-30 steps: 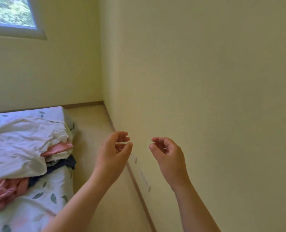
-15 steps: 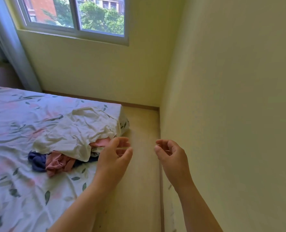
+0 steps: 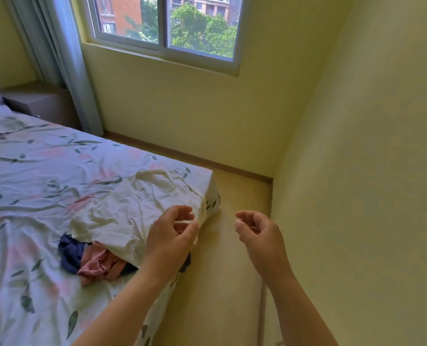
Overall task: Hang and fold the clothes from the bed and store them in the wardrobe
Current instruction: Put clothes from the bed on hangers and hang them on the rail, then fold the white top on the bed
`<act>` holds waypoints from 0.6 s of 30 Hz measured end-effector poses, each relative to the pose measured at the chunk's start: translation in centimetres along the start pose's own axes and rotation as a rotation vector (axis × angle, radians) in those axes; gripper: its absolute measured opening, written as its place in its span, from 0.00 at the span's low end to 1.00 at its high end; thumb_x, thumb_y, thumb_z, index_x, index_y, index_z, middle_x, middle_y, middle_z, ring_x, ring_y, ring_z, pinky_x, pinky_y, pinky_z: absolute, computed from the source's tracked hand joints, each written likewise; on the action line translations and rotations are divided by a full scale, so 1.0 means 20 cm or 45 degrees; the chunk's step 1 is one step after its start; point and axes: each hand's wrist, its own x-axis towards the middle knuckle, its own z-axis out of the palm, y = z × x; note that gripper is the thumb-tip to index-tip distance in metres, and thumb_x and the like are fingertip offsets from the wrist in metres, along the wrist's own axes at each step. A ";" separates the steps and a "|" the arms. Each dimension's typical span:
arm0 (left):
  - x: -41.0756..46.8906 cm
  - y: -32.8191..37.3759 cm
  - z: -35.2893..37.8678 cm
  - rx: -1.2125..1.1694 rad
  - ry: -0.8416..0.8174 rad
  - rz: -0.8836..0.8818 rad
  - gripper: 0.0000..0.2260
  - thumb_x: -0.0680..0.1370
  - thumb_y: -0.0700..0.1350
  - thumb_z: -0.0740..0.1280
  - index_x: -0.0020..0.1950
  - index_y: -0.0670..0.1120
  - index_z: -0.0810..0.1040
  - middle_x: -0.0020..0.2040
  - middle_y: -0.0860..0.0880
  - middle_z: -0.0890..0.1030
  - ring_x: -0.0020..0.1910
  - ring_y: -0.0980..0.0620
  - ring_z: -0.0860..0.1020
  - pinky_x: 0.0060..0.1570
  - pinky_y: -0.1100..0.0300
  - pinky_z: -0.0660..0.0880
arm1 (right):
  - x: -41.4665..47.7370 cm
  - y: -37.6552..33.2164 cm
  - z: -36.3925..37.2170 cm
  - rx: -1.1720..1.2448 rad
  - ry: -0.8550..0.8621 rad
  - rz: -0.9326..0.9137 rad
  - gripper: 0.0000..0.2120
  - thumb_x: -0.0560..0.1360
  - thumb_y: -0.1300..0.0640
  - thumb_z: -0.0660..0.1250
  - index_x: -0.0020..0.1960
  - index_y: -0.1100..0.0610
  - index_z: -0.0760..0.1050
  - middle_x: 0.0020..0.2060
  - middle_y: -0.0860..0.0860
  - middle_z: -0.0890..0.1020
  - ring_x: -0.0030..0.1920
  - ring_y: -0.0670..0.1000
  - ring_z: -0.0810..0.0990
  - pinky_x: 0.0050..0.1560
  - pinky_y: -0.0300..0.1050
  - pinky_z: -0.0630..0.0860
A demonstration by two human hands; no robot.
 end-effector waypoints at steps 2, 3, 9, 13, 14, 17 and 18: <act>0.10 -0.01 0.05 0.007 0.011 -0.018 0.09 0.77 0.42 0.69 0.56 0.51 0.77 0.49 0.54 0.81 0.43 0.67 0.79 0.32 0.73 0.73 | 0.13 0.02 0.00 0.001 -0.030 0.009 0.06 0.77 0.58 0.68 0.48 0.47 0.78 0.42 0.47 0.82 0.43 0.40 0.80 0.44 0.36 0.79; 0.15 -0.01 0.07 0.007 0.018 -0.030 0.09 0.77 0.42 0.69 0.56 0.51 0.77 0.49 0.54 0.81 0.43 0.64 0.80 0.32 0.73 0.73 | 0.20 0.03 -0.01 0.003 -0.040 0.008 0.06 0.77 0.58 0.68 0.48 0.47 0.78 0.42 0.47 0.82 0.43 0.40 0.80 0.44 0.36 0.79; 0.51 0.00 0.29 0.066 0.115 -0.048 0.09 0.77 0.43 0.69 0.56 0.53 0.77 0.48 0.57 0.81 0.45 0.66 0.79 0.37 0.73 0.73 | 0.69 0.12 -0.06 0.017 -0.138 -0.030 0.05 0.77 0.57 0.68 0.49 0.47 0.77 0.43 0.46 0.82 0.43 0.38 0.80 0.41 0.33 0.77; 0.75 0.02 0.47 0.094 0.201 -0.076 0.10 0.76 0.42 0.70 0.55 0.53 0.77 0.48 0.56 0.81 0.45 0.64 0.79 0.37 0.76 0.72 | 1.05 0.16 -0.12 0.042 -0.224 -0.044 0.05 0.77 0.58 0.68 0.50 0.49 0.78 0.43 0.46 0.83 0.43 0.37 0.80 0.40 0.30 0.76; 0.80 0.03 0.50 0.093 0.220 -0.079 0.10 0.76 0.42 0.70 0.55 0.54 0.77 0.48 0.56 0.81 0.45 0.63 0.79 0.37 0.76 0.72 | 1.13 0.17 -0.13 0.043 -0.243 -0.045 0.05 0.77 0.58 0.68 0.51 0.49 0.78 0.43 0.46 0.83 0.43 0.37 0.80 0.40 0.30 0.76; 0.95 0.04 0.56 0.106 0.264 -0.098 0.10 0.77 0.43 0.70 0.55 0.54 0.77 0.48 0.58 0.81 0.44 0.64 0.79 0.37 0.77 0.72 | 1.35 0.19 -0.13 0.015 -0.296 -0.040 0.05 0.78 0.57 0.67 0.53 0.51 0.78 0.44 0.46 0.83 0.43 0.38 0.81 0.40 0.30 0.76; 1.00 0.04 0.57 0.114 0.277 -0.106 0.10 0.77 0.43 0.70 0.55 0.54 0.77 0.48 0.58 0.81 0.44 0.64 0.79 0.37 0.77 0.72 | 1.41 0.19 -0.12 0.008 -0.309 -0.034 0.05 0.78 0.57 0.67 0.53 0.51 0.78 0.44 0.46 0.83 0.43 0.38 0.81 0.40 0.30 0.77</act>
